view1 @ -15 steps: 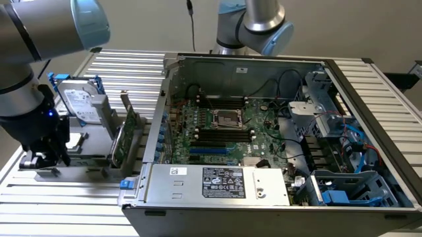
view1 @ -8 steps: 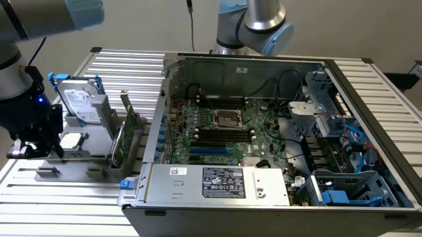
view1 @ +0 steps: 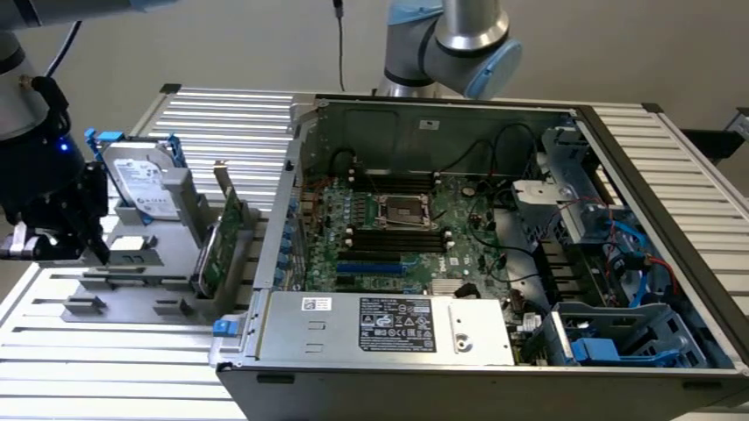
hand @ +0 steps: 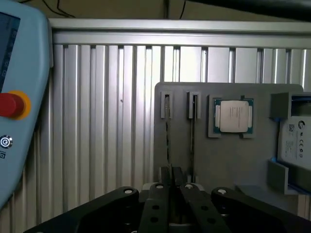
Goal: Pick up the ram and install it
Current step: 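Pick up the ram and move it above insertion slot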
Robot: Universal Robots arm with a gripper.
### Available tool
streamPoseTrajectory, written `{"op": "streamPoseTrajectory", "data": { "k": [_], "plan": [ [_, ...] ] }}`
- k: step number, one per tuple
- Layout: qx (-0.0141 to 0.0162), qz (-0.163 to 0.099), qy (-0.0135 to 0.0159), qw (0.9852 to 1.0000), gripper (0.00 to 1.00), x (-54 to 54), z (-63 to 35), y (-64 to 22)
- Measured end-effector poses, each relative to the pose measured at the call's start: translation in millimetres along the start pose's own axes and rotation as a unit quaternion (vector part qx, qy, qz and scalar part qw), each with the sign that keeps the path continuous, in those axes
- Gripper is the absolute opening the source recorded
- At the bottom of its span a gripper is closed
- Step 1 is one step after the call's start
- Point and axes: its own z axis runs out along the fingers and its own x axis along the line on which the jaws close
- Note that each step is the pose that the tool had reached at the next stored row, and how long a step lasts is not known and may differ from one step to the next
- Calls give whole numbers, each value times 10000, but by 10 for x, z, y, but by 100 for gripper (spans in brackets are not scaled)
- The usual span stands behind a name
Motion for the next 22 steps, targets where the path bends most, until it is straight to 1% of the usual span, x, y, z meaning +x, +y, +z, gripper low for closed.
{"op": "streamPoseTrajectory", "data": {
  "k": [2,14,17,22],
  "plan": [
    [1,0,-1,10000,15,-6,-69,-64],
    [-1,-1,1,10000,15,-45,-588,-471],
    [0,0,0,10000,15,-60,-691,-548],
    [0,1,2,10000,15,-86,-832,-652]
  ]
}}
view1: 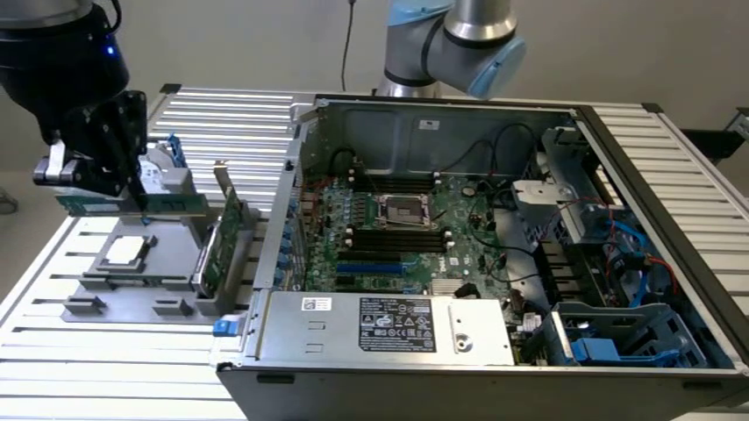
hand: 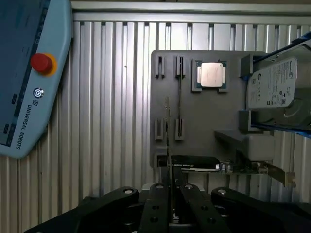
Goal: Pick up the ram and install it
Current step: 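Pick up the ram and move it above insertion slot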
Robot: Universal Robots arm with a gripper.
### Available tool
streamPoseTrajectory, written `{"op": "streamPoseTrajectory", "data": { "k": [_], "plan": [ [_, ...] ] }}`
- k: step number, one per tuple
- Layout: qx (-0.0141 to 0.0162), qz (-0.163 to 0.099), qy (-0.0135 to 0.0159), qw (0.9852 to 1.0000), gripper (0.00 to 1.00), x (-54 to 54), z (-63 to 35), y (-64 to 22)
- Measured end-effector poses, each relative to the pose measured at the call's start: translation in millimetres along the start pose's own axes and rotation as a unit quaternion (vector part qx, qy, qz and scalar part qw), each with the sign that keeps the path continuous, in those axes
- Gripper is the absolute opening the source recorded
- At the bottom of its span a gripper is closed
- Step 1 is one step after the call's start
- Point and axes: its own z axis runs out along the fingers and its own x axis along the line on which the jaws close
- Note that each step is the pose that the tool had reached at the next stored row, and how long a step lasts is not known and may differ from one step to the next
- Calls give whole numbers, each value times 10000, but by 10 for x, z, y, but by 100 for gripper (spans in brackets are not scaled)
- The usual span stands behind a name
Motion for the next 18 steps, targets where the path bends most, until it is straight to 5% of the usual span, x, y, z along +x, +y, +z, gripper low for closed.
{"op": "streamPoseTrajectory", "data": {
  "k": [18],
  "plan": [
    [-26,-1,0,10000,15,-14,-182,-763]
  ]
}}
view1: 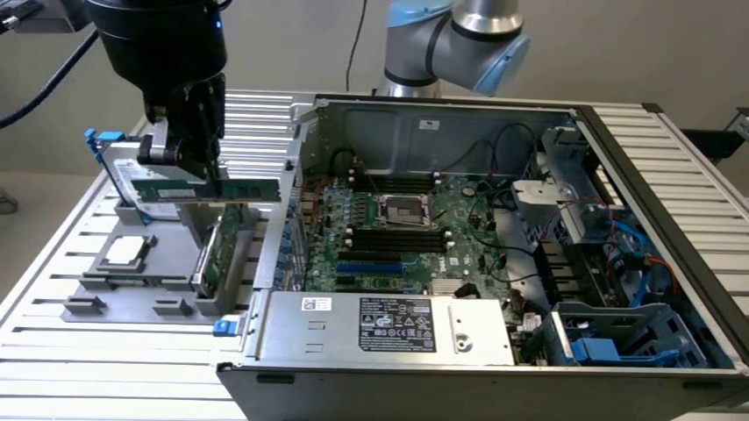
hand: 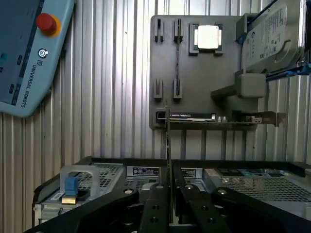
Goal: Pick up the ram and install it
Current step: 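Pick up the ram and move it above insertion slot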
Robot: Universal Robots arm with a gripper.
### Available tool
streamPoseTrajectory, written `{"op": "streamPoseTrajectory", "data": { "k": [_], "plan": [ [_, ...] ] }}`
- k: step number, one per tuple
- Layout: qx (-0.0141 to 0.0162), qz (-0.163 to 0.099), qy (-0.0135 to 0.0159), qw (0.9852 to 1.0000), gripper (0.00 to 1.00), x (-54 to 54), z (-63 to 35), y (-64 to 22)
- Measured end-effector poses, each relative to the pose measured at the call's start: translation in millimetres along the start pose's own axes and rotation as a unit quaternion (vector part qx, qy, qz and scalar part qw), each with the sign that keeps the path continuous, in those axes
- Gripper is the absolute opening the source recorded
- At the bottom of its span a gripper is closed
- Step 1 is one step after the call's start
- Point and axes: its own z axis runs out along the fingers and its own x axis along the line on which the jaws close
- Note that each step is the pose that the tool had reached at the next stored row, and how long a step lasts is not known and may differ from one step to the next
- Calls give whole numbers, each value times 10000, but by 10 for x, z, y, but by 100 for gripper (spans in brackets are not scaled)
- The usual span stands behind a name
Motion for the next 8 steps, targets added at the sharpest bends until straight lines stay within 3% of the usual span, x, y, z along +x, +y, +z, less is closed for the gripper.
{"op": "streamPoseTrajectory", "data": {
  "k": [8],
  "plan": [
    [-18,0,0,10000,15,-10,-76,-357]
  ]
}}
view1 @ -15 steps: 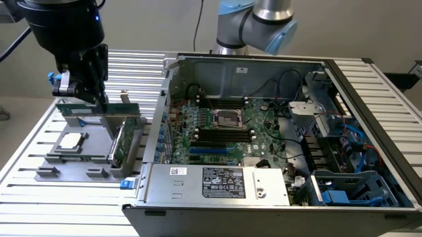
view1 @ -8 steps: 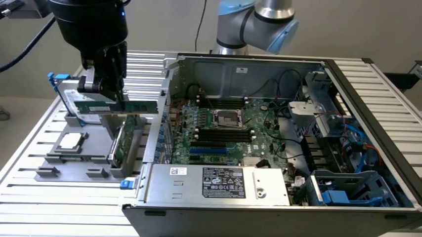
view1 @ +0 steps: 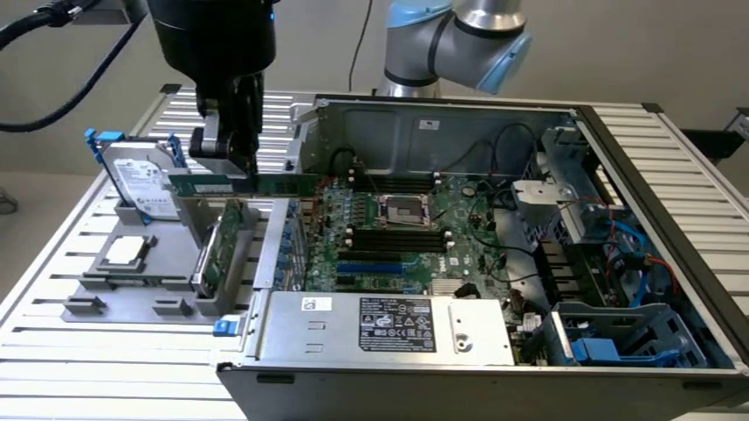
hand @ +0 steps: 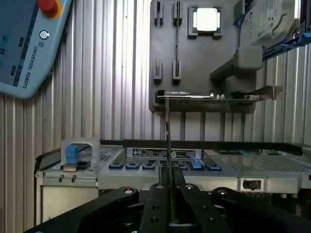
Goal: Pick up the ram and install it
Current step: 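Pick up the ram and move it above insertion slot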
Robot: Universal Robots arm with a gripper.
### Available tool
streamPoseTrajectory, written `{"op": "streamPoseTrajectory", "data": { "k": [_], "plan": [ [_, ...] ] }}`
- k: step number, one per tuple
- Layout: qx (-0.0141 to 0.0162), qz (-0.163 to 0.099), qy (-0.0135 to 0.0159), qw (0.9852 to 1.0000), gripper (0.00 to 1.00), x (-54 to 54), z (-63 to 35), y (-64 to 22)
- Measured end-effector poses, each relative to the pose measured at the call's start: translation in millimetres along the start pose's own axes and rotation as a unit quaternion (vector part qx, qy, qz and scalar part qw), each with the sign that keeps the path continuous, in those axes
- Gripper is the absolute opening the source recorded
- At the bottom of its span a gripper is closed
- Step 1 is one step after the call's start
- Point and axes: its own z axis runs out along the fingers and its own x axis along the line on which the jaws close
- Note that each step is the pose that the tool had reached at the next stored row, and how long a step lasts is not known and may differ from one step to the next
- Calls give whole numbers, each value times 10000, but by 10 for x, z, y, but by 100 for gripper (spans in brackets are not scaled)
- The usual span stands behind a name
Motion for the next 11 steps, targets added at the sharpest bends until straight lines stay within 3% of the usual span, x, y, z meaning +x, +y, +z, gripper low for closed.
{"op": "streamPoseTrajectory", "data": {
  "k": [11],
  "plan": [
    [-30,2,10,10000,15,-33,-31,-393]
  ]
}}
